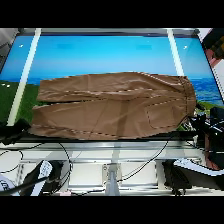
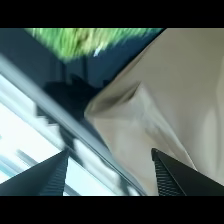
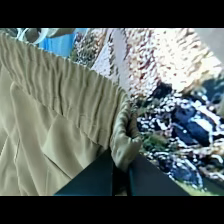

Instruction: Fold the clothes and pants, and hang the long-sleeved shirts on hangers.

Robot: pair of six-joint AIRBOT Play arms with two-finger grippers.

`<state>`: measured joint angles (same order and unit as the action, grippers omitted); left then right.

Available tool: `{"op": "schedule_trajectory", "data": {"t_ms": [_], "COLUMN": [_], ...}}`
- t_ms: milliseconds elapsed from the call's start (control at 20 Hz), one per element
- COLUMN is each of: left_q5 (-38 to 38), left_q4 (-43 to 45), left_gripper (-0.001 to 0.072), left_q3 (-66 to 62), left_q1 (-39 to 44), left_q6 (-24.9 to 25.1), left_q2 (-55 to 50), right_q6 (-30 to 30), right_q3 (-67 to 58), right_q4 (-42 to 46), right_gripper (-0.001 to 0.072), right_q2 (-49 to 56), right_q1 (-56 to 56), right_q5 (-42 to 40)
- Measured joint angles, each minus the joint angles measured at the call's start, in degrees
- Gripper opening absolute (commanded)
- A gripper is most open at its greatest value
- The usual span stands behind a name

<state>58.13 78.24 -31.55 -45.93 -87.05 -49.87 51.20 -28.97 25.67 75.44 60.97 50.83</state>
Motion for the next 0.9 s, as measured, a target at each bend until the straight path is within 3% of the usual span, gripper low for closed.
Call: {"op": "schedule_trajectory", "data": {"t_ms": [250, 650, 750, 800, 900], "left_q5": [-6.36, -13.60, -14.75, -15.21, -15.80], "left_q4": [-10.08, -20.37, -21.84, -21.99, -21.62], "left_gripper": [0.0622, 0.0605, 0.0452, 0.0308, 0.0090], "left_q3": [4.50, 5.29, 5.29, 5.35, 5.51], "left_q1": [-1.73, -0.17, -0.11, -0.07, -0.04], "left_q6": [-1.09, -6.21, -6.78, -6.97, -7.02], "left_q2": [-0.72, -11.74, -13.51, -14.14, -14.97], "right_q6": [-0.07, -0.11, -0.11, -0.11, -0.11], "right_q3": [0.00, 0.00, 0.00, 0.00, 0.00], "right_q4": [-0.02, 0.09, 0.09, 0.09, 0.11], "right_gripper": [0.0046, 0.0046, 0.0046, 0.0046, 0.0046], "right_q2": [0.00, 0.00, 0.02, 0.02, 0.04], "right_q1": [0.00, 0.00, 0.00, 0.00, 0.00], "right_q5": [0.44, 0.59, 0.63, 0.66, 0.72]}}
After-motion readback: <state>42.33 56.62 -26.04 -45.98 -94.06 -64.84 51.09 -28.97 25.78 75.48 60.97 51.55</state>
